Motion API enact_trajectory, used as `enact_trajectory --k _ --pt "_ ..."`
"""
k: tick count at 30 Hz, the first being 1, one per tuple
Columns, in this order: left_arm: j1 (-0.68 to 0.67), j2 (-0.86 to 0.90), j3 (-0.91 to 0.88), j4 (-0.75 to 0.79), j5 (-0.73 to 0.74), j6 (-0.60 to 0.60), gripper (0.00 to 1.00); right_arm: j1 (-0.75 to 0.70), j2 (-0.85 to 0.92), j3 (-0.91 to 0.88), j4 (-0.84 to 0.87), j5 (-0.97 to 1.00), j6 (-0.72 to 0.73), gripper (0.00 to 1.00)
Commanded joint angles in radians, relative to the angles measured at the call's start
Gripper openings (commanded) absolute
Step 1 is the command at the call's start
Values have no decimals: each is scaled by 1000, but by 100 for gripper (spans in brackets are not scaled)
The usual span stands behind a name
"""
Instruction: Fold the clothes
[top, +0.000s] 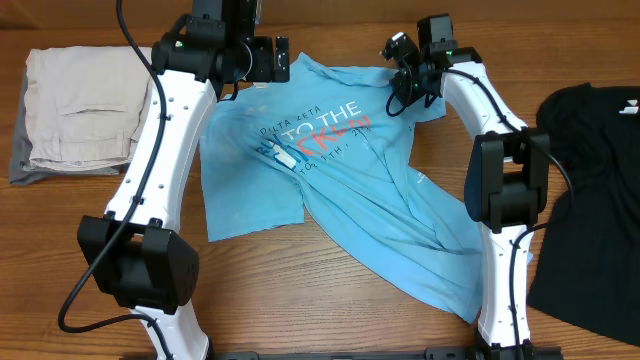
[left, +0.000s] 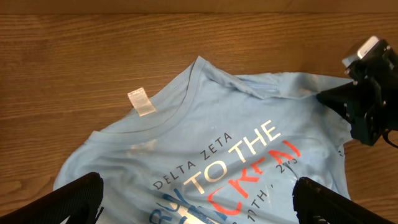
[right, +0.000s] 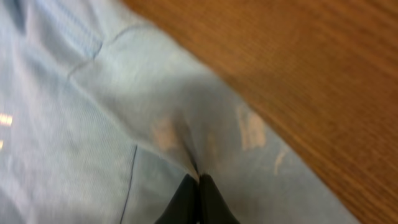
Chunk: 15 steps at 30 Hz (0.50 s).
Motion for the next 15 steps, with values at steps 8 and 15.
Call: enact_trajectory --k 8,15 --pt "4 6 -1 2 7 -9 100 5 6 14 105 34 127 4" --pt "4 6 -1 2 7 -9 100 5 12 14 180 66 127 4"
